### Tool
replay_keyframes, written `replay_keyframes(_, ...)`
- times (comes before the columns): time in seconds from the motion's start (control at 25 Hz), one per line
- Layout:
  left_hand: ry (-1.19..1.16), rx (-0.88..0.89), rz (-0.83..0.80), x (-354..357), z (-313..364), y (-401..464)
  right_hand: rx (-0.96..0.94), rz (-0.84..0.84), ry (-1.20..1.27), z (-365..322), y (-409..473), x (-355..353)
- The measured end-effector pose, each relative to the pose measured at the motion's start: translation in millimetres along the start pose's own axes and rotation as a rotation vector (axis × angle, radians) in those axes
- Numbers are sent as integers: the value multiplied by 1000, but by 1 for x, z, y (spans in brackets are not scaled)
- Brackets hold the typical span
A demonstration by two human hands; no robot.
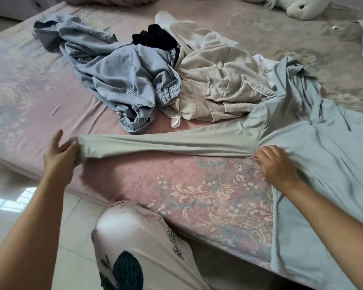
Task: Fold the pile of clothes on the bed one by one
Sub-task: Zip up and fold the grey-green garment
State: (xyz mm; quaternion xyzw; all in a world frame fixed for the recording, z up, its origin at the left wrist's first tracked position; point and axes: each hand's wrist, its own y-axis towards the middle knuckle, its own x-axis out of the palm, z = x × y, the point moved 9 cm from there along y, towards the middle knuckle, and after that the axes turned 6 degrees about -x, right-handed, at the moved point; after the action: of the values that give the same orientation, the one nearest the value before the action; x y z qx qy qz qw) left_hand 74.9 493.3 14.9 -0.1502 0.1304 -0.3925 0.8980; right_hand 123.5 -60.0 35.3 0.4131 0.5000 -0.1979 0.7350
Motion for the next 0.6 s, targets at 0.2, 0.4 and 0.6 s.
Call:
replay_keyframes(0.2, 154, -21, -87, 6, -9, 5, -75, -1, 3, -6, -1, 2)
replay_keyframes(0.4, 266, 251, 99, -5, 27, -7, -165, 41, -50, -25, 11, 5)
replay_keyframes(0.6, 529, 347, 184, -11, 27, -14, -180, -38, -63, -22, 23, 7)
